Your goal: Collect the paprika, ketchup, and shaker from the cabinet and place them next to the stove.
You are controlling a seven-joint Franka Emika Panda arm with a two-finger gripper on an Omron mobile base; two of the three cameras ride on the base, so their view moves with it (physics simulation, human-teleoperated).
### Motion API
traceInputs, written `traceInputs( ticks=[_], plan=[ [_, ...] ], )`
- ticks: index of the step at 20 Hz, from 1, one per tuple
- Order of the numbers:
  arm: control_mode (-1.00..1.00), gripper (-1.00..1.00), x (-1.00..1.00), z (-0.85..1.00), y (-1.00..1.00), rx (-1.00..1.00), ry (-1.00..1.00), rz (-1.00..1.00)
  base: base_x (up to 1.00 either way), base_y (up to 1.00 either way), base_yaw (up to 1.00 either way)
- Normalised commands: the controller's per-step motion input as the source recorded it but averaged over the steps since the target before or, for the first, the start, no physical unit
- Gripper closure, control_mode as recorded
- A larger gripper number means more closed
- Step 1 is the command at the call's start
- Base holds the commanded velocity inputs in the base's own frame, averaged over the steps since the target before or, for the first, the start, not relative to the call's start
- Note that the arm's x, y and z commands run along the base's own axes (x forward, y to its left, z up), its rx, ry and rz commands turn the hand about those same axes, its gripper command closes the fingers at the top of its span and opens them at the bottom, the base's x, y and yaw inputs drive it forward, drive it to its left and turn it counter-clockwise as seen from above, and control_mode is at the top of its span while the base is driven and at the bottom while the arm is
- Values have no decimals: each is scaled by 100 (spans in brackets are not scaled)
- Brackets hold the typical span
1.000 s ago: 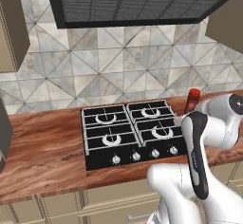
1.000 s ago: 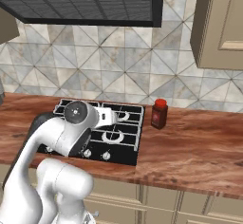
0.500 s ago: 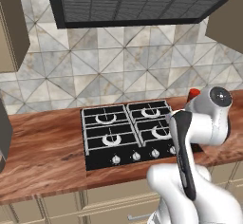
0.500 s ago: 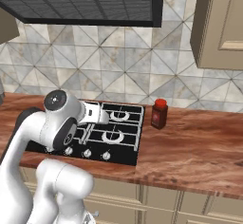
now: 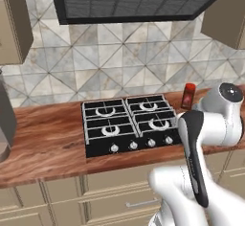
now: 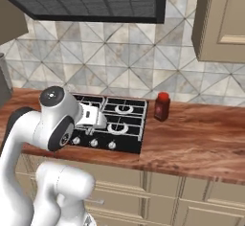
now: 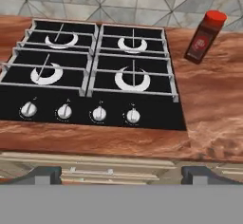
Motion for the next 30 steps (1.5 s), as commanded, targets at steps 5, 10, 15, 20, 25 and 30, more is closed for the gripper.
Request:
traceInputs(
  ticks=[5, 10, 15, 20, 25, 30],
  plan=[
    [100, -100, 0, 0, 0, 0, 0, 0, -90, 57, 1],
    [100, -100, 0, 0, 0, 0, 0, 0, -79, 82, 12],
    [100, -100, 0, 0, 0, 0, 0, 0, -33, 96, 31],
    [100, -100, 0, 0, 0, 0, 0, 0, -5, 91, 41],
    [100, -100, 0, 0, 0, 0, 0, 0, -10, 83, 44],
    [100, -100, 0, 0, 0, 0, 0, 0, -15, 81, 44]
  ],
)
